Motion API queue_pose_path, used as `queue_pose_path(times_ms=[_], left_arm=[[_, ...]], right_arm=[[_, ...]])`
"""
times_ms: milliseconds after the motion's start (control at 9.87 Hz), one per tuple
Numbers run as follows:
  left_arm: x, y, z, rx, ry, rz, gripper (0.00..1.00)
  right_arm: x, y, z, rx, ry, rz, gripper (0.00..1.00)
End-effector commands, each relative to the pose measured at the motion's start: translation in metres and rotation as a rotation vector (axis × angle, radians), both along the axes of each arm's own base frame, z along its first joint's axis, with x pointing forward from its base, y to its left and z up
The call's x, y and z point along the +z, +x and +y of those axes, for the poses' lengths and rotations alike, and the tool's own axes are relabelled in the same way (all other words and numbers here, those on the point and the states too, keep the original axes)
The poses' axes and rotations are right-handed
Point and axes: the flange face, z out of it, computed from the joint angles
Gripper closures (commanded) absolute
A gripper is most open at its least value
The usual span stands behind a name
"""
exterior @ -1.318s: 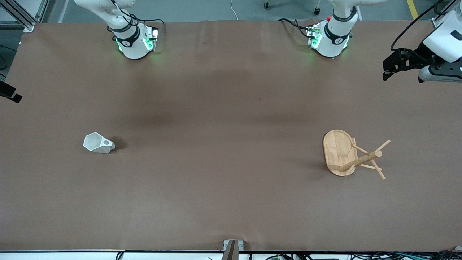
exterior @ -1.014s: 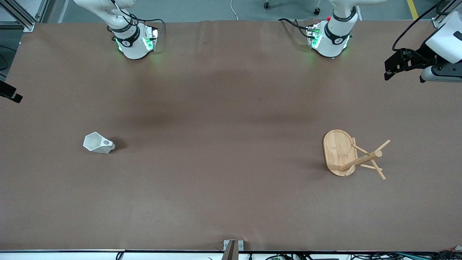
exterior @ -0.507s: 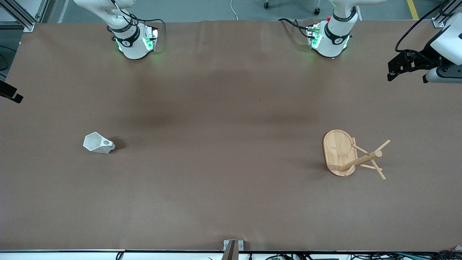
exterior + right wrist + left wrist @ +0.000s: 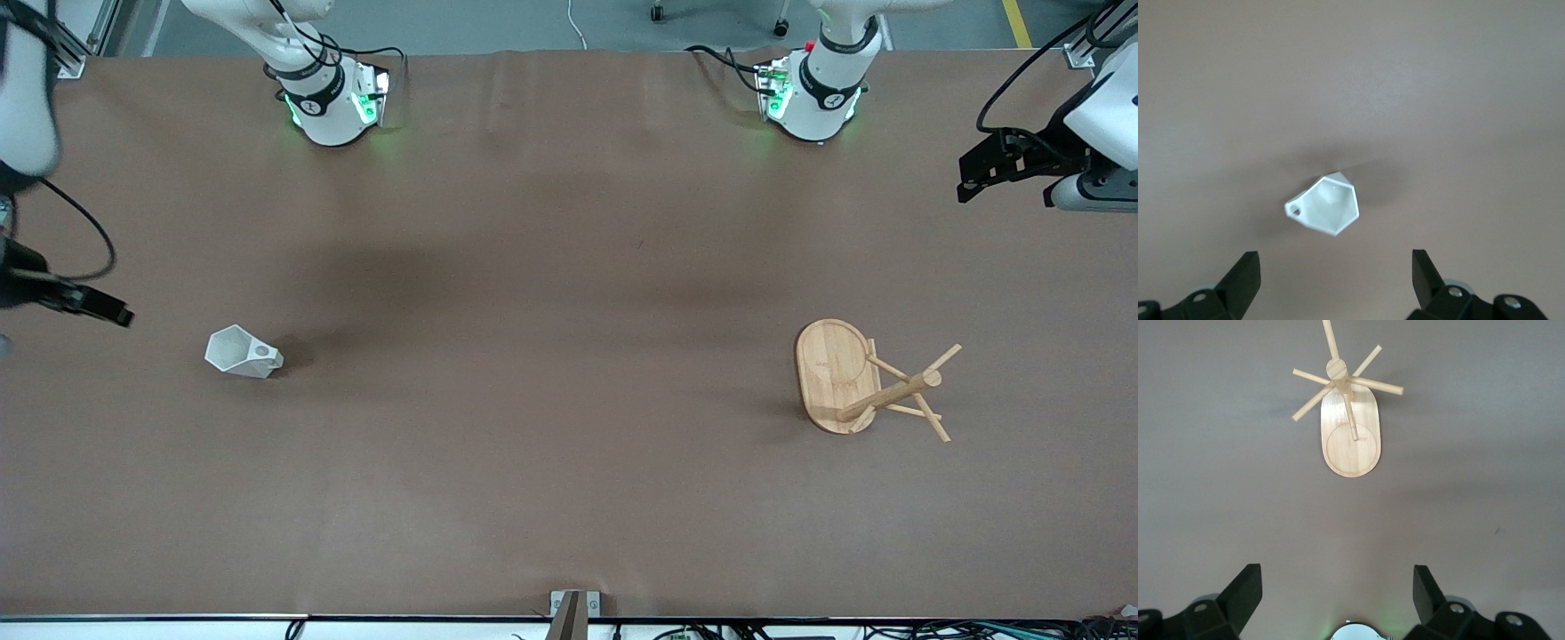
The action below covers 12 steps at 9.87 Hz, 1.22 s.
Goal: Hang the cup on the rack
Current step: 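Reach the right gripper down to the white cup and grasp it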
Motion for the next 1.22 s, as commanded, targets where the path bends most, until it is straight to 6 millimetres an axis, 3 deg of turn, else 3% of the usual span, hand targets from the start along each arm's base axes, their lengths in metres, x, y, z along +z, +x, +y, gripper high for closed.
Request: queue_pose_path(times_ms=[0, 203, 405, 608, 811, 1115], left_arm=[[-0.015, 0.002, -0.003, -0.016, -0.007, 0.041, 0.00], [-0.014, 0.001, -0.003, -0.018, -0.007, 0.041, 0.00], [-0.015, 0.002, -0.004, -0.019, -0.006, 0.041, 0.00], [-0.015, 0.002, -0.004, -0.019, -0.006, 0.041, 0.00], [-0.015, 0.002, -0.005, -0.020, -0.006, 0.041, 0.00], [-0.016, 0.003, -0.004, -0.019, -0.006, 0.043, 0.00]], right_arm=[[-0.069, -0.022, -0.016, 0.048, -0.001, -0.027, 0.00], [-0.138, -0.031, -0.017, 0.065, -0.012, -0.044, 0.00], [-0.182, -0.044, -0.021, 0.059, -0.030, -0.080, 0.00], [-0.205, -0.048, -0.020, 0.064, -0.035, -0.073, 0.11], [-0.216, -0.047, -0.017, 0.066, -0.033, -0.058, 0.42], [-0.221, -0.046, -0.013, 0.019, 0.003, -0.058, 0.97]])
